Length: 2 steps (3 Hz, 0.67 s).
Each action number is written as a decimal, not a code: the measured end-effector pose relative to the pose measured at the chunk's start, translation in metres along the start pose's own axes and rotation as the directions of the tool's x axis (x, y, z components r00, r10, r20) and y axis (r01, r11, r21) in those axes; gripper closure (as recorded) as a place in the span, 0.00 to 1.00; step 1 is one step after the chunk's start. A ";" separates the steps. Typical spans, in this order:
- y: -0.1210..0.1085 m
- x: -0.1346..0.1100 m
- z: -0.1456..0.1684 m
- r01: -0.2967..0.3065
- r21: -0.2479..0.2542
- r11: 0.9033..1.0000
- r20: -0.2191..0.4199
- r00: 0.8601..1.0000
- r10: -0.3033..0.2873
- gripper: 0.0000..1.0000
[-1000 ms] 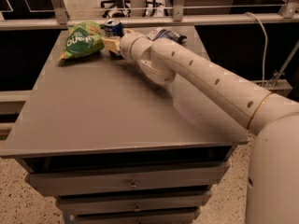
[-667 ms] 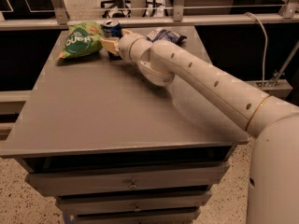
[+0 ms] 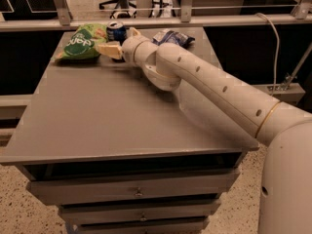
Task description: Move pepsi can near green rice chip bag
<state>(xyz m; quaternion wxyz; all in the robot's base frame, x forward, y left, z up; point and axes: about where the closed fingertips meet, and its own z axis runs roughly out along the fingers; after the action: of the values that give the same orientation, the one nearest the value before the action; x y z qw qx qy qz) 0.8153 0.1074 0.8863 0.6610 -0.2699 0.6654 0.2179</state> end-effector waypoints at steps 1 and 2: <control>0.001 -0.002 -0.003 0.002 -0.001 1.000 -0.002 1.000 -0.002 0.00; 0.004 -0.010 -0.018 0.013 -0.004 1.000 -0.014 1.000 -0.013 0.00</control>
Offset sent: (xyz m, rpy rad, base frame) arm -0.0315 -0.0209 0.0205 -0.0395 0.0060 0.0000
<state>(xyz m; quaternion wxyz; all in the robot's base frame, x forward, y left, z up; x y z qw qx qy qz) 0.7991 0.0995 0.8964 0.6571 -0.2770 0.6679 0.2130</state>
